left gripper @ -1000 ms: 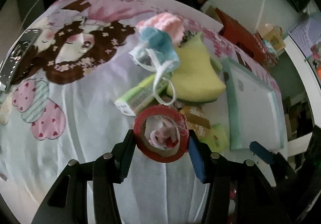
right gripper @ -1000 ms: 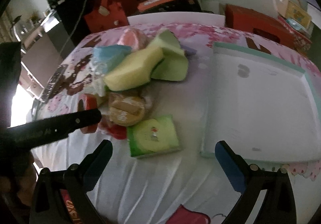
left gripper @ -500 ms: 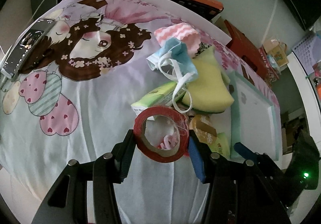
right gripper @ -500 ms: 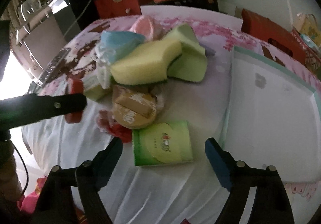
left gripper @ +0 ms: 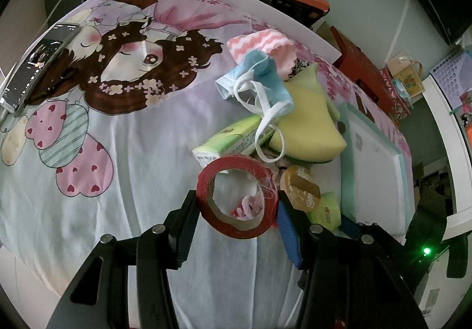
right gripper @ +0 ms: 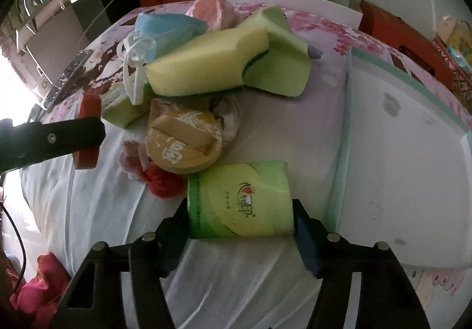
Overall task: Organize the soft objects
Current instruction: 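Release the tape roll into the tray with the left tool while the right drops the tissue pack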
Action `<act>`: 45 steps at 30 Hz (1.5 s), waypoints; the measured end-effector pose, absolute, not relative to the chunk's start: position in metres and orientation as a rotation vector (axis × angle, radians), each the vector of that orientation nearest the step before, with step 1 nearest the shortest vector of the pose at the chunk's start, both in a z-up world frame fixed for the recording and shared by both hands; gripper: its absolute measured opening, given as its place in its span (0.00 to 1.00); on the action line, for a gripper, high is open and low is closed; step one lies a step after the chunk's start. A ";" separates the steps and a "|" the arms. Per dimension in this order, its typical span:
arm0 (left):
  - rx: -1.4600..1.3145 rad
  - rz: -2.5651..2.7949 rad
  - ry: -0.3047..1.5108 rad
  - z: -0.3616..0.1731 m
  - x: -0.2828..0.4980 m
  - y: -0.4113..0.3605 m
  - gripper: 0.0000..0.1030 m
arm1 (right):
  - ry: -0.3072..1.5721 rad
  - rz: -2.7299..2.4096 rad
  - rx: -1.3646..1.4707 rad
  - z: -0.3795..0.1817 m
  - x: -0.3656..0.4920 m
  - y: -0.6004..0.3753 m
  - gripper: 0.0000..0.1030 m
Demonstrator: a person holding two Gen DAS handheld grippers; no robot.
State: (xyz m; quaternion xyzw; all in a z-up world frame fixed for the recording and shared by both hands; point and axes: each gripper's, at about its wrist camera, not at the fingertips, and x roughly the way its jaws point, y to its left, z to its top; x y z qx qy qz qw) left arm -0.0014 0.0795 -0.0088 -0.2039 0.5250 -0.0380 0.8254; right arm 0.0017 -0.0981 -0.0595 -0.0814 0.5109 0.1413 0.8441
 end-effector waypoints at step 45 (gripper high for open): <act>-0.213 -0.203 1.002 0.058 0.041 -0.035 0.51 | 0.842 -0.069 0.040 0.037 0.015 -0.227 0.65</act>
